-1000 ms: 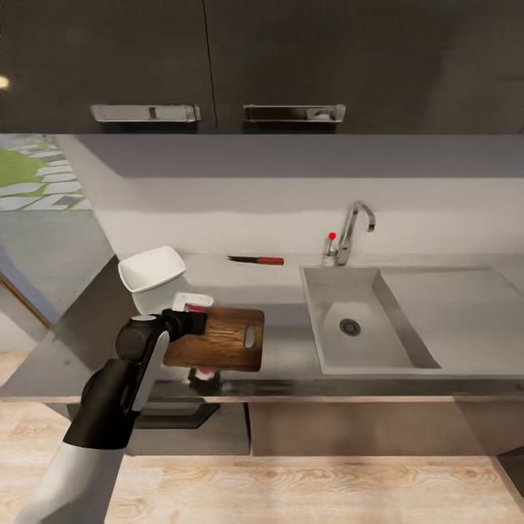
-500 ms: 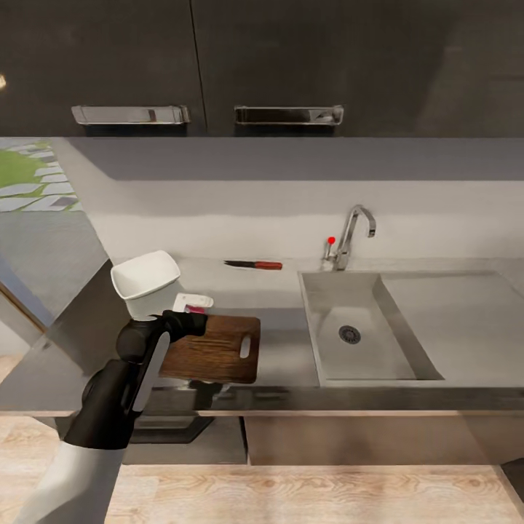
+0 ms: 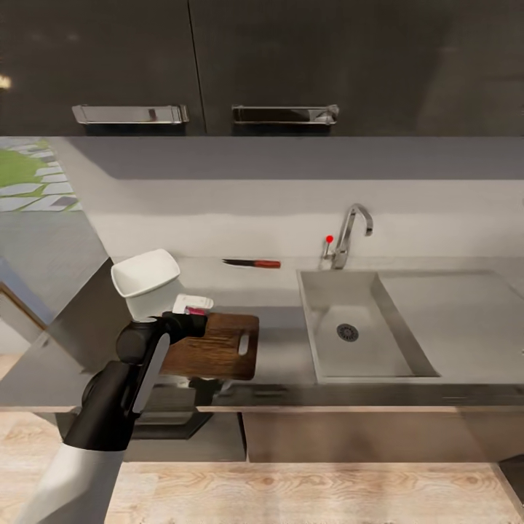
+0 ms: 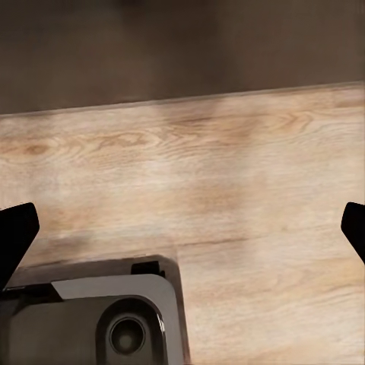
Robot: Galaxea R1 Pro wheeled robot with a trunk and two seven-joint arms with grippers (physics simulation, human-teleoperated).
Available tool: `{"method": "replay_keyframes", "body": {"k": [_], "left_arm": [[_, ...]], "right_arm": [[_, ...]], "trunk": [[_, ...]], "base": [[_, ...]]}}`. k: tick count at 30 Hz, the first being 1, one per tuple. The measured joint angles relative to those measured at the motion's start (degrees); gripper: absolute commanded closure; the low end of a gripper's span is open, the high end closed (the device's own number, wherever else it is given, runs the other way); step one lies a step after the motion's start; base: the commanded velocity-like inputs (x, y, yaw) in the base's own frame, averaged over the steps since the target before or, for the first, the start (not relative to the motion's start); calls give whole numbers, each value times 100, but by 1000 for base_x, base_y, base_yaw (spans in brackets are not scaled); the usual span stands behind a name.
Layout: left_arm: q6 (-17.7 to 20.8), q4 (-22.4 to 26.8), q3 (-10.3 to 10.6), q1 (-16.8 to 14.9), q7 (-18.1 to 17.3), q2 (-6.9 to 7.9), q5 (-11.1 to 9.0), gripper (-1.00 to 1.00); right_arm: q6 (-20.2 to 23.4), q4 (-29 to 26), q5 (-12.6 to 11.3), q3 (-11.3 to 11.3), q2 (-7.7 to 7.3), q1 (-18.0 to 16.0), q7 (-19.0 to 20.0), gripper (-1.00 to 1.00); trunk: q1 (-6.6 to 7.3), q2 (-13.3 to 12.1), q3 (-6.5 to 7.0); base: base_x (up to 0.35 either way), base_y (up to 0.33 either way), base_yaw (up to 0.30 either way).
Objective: In the kitchen, take the Vidalia onion out of the sink, dice it on the chopping board with the paring knife, put the diced onion into the bowl on the countertop, then place both the paring knife and the chopping board into the sink.
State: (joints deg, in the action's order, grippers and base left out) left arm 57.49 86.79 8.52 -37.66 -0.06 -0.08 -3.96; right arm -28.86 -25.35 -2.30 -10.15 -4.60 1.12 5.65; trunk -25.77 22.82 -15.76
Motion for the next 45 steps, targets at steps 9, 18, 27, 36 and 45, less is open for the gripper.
{"method": "replay_keyframes", "body": {"k": [9,18,27,36,45], "left_arm": [[-1,-3,1,1,1,0,0,100],[-7,-7,2,1,3,-5,-1,100],[-9,-101,2,1,7,-7,-1,100],[-9,-129,2,1,12,-8,-1,100],[-9,-207,2,1,12,-7,5,100]], "right_arm": [[0,0,0,0,0,0,0,-100],[0,-1,0,1,0,0,0,-100],[0,-1,0,1,0,0,0,-100],[0,0,-2,1,0,0,0,-100],[10,1,0,1,0,0,0,-100]], "trunk": [[1,0,1],[2,-1,0],[2,-1,0],[2,-1,-3],[2,-1,-51]], "base": [[-124,0,0],[-4,0,0],[0,0,0],[0,0,0],[0,0,0]]}}
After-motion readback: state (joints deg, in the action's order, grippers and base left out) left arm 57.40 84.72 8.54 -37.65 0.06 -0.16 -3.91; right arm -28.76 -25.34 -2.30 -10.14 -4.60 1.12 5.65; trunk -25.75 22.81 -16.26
